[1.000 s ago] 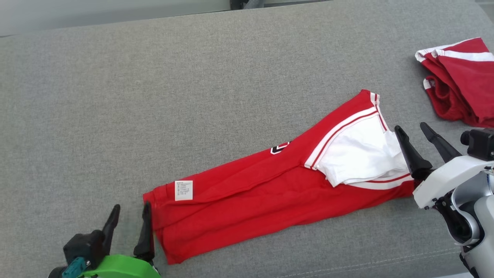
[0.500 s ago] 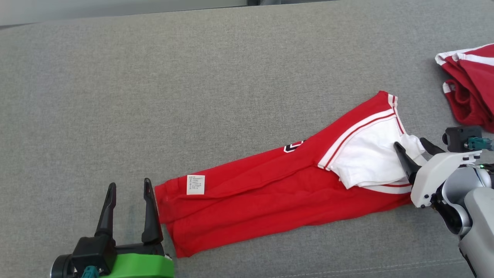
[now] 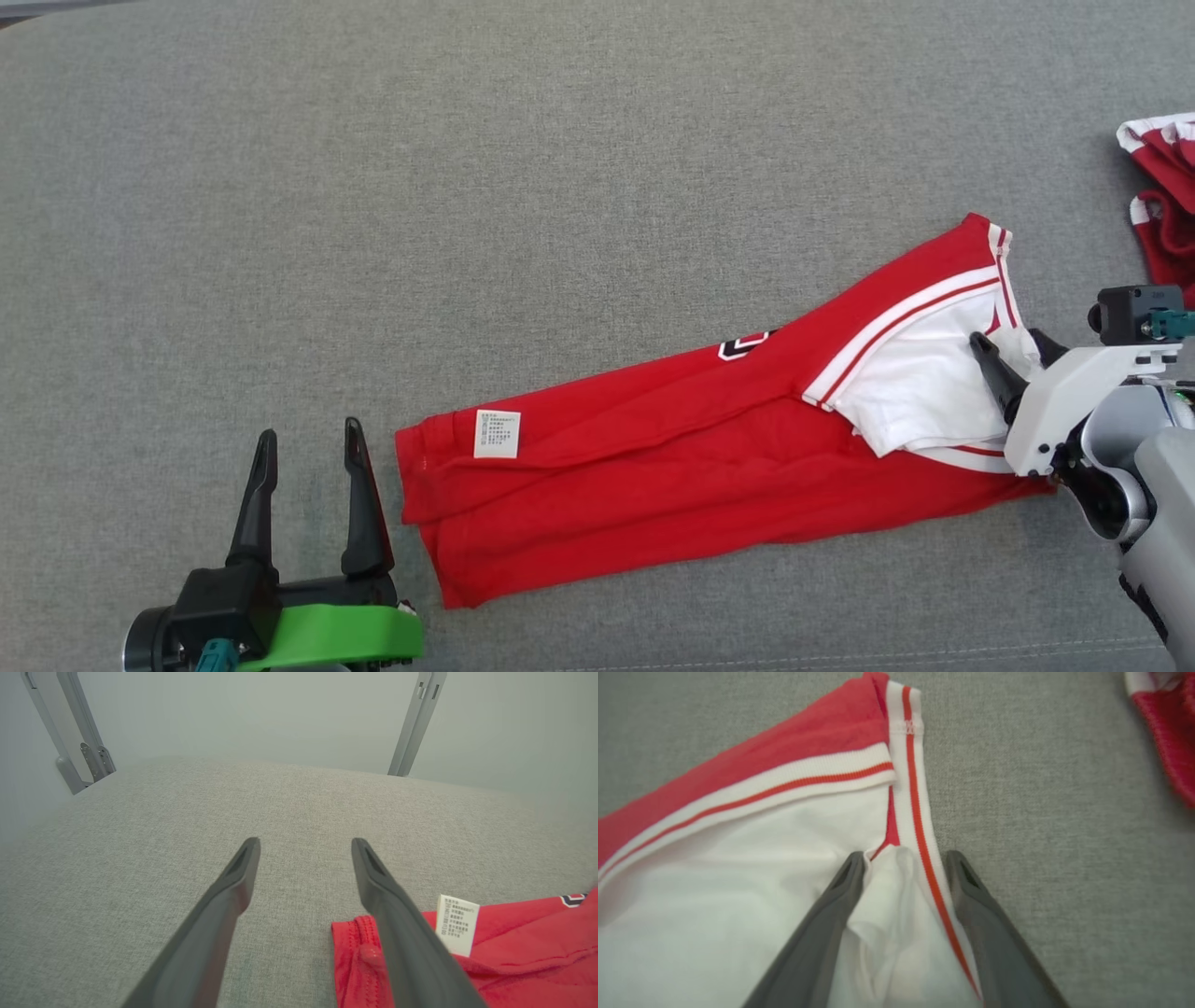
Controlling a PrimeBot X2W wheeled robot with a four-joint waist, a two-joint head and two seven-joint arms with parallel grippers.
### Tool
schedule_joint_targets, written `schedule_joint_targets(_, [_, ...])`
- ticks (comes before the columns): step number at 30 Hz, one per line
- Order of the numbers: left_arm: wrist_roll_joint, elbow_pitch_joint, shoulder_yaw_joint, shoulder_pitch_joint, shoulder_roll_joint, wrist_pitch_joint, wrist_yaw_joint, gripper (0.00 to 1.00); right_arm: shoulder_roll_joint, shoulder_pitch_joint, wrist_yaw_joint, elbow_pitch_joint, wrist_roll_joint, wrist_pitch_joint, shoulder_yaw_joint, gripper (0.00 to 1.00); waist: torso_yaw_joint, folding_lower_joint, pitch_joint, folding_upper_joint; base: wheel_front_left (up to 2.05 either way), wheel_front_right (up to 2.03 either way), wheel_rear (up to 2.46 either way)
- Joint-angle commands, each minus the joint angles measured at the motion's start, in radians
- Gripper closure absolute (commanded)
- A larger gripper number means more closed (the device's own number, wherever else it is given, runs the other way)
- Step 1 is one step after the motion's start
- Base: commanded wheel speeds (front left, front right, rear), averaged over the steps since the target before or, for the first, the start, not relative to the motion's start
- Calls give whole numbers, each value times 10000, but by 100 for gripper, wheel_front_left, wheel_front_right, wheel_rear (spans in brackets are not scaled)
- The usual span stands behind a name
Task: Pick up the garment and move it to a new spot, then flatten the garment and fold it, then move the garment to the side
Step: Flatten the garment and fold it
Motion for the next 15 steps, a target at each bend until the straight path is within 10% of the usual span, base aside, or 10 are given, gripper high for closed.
schedule_joint_targets(1, [94, 10, 111, 129, -56, -25, -88, 0, 309, 587, 94, 114, 401, 521, 629, 100, -62, 1, -48, 51, 0, 0, 0])
schedule_joint_targets(15, [485, 534, 872, 721, -392, -25, -802, 0, -1754, 164, 39, -7, 2249, -351, 243, 100, -404, 1, -1134, 51, 0, 0, 0])
